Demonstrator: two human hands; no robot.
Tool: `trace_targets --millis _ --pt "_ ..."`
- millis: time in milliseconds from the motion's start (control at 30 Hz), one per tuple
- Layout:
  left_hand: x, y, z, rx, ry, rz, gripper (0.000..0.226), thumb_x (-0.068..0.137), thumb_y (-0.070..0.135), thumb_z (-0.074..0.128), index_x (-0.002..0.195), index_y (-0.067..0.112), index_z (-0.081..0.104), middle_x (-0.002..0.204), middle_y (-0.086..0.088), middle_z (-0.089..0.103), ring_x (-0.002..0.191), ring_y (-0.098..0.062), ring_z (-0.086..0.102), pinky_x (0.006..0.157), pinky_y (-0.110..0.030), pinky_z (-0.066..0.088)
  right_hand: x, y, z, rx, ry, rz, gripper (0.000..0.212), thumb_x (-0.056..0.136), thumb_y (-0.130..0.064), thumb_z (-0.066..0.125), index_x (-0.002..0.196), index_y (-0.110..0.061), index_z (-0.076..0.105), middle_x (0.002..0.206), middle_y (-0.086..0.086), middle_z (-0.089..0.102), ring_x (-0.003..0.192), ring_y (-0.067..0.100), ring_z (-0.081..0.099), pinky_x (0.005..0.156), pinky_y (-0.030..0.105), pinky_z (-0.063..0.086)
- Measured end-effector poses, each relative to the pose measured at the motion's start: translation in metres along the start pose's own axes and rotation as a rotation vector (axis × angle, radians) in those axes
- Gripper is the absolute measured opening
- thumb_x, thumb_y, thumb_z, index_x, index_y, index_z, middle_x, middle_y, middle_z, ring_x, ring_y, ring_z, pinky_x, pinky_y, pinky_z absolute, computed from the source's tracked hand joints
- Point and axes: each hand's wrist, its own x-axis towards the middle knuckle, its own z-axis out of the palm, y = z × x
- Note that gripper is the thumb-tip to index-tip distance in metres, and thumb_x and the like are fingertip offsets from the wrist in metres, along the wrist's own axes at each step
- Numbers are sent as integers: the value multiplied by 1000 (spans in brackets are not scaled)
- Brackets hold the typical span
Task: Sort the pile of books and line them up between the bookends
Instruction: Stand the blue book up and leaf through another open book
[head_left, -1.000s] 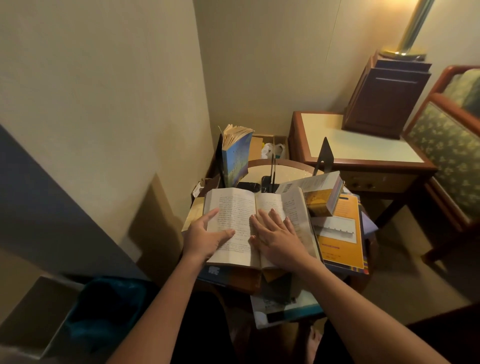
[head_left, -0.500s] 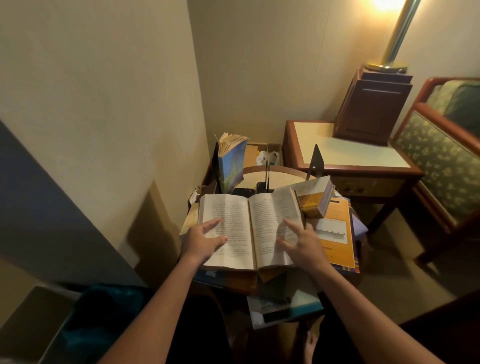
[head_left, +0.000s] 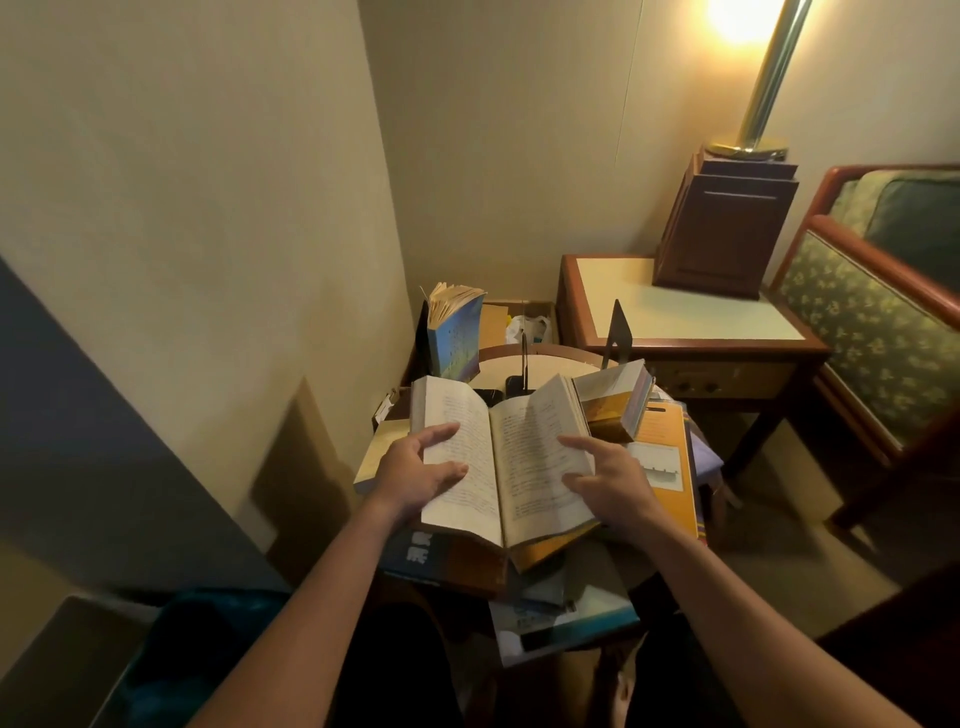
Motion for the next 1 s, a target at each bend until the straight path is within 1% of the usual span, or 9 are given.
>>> trace_targets --millis 133,233,300,367,500,633,733,867,1000 --pt "2 3 11 103 14 119 82 94 16 68 156 41 22 140 9 41 118 -24 57 79 -34 61 -6 -15 2 89 -27 -88 58 96 -5 60 145 -35 50 154 3 41 116 20 55 73 28 60" --pt "-2 8 20 -124 8 123 81 99 26 60 157 46 6 142 11 41 117 -21 59 78 -30 59 -11 -23 9 100 -44 -139 64 99 -5 56 151 -39 40 160 5 33 141 28 39 94 34 56" --pt "0 5 23 -296 -49 34 72 96 45 60 155 43 19 139 9 54 114 -23 65 85 -37 59 -13 -26 11 114 -60 -154 63 101 -8 53 153 -40 36 162 4 30 147 28 31 100 34 51" --pt "1 -3 26 -481 -159 -72 78 83 64 65 150 31 40 134 -9 62 117 -31 65 101 -53 51 -14 -28 12 111 -67 -164 58 105 -16 50 155 -39 32 163 2 28 150 26 25 111 39 40" --pt "1 -19 36 -641 -169 -177 62 90 65 56 138 26 56 131 -13 65 119 -31 64 107 -58 44 -16 -28 10 227 -106 -168 53 108 -30 42 156 -41 24 163 -4 28 151 21 23 119 42 30" --pt "-5 -21 55 -317 -193 -227 56 91 64 54 129 24 62 118 -8 70 107 -27 68 95 -46 54 -19 -30 10 273 -121 -159 56 105 -48 38 155 -51 14 162 -2 27 142 23 35 104 36 47" --pt "-6 -19 65 -62 -258 -152 45 93 35 67 136 24 58 127 -10 61 110 -24 64 92 -40 57 -18 -30 10 216 -102 -109 65 101 -52 45 155 -51 9 163 5 25 140 27 38 99 34 49" --pt "-6 -20 80 266 -204 21 51 92 27 66 141 36 54 155 1 35 132 -25 45 103 -45 51 -18 -19 5 223 -72 -74 78 101 -12 53 158 -44 10 163 6 25 122 13 45 80 23 56" --pt "-7 -11 79 130 -81 1 47 95 30 65 140 39 52 164 4 23 146 -30 29 110 -50 43 -18 -12 -2 375 -87 -63 89 96 4 52 156 -50 14 161 5 28 123 20 51 74 29 59"
